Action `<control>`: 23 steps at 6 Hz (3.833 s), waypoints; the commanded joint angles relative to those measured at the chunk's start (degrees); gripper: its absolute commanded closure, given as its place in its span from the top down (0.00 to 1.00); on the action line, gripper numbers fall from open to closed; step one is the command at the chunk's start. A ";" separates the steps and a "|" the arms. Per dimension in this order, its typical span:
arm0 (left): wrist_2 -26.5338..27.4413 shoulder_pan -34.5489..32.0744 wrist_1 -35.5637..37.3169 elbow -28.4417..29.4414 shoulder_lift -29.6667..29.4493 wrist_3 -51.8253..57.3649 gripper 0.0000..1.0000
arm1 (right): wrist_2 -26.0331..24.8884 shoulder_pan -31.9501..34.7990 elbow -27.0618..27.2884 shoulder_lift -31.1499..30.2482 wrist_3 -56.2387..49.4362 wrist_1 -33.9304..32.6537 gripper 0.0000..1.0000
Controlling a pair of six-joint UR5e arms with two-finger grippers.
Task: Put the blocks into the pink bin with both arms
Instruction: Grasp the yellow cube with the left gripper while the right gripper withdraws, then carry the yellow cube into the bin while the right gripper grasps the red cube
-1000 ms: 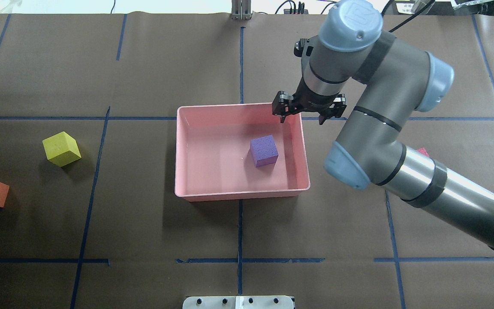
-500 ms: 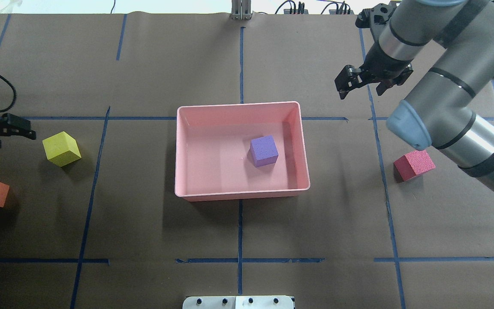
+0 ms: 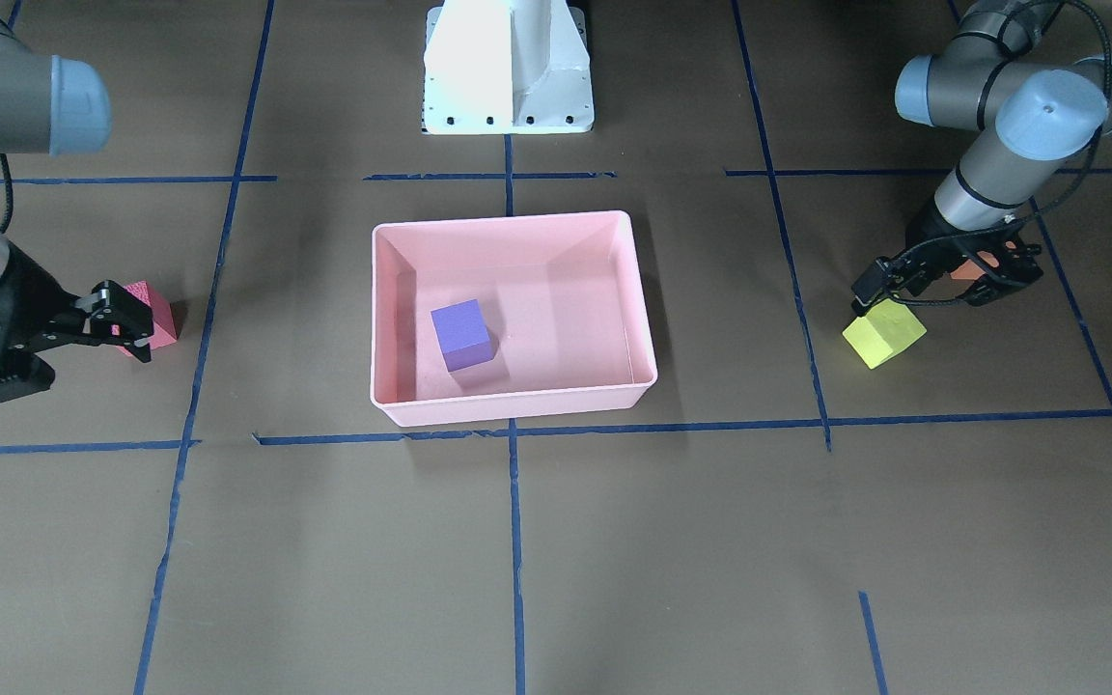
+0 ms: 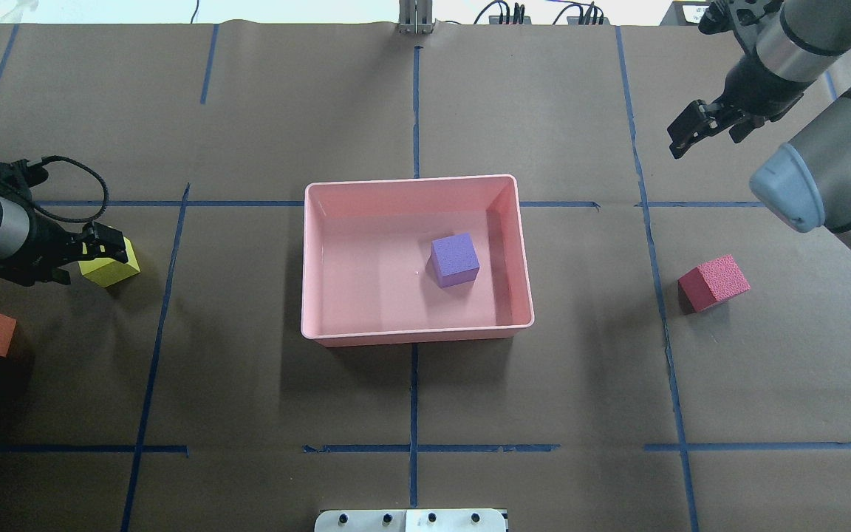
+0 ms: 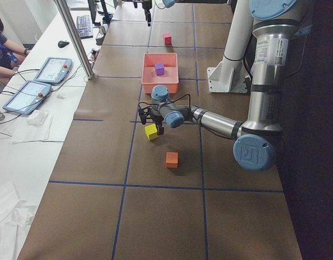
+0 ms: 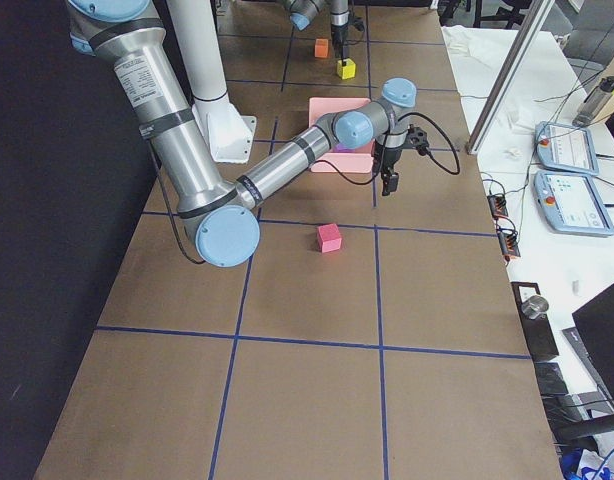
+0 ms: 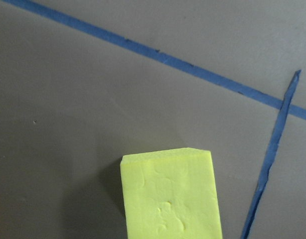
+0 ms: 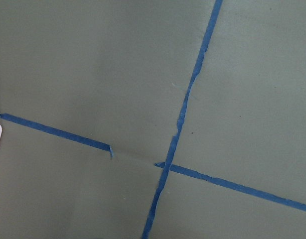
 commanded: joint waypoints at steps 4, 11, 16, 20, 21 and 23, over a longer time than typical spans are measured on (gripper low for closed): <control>0.41 0.35 0.20 6.00 -3.54 0.26 1.00 | -0.12 0.36 0.61 -0.68 -0.96 0.07 1.00; 0.68 -0.18 26.96 -6.97 -23.31 0.35 0.51 | 0.05 0.88 9.73 -13.38 -5.07 0.86 1.00; 14.37 15.46 38.78 -9.55 -37.21 -0.35 1.00 | -1.00 -2.26 13.01 -17.11 -4.47 0.95 1.00; 14.48 15.82 38.78 -9.73 -36.94 -0.35 1.00 | -7.85 -13.16 6.62 -20.37 8.45 19.56 1.00; 14.56 15.82 38.78 -9.81 -36.77 -0.35 1.00 | -7.86 -13.96 5.11 -20.28 8.19 19.58 1.00; 14.65 15.82 38.78 -9.81 -36.59 -0.35 1.00 | -8.12 -14.05 4.66 -20.54 7.83 19.49 1.00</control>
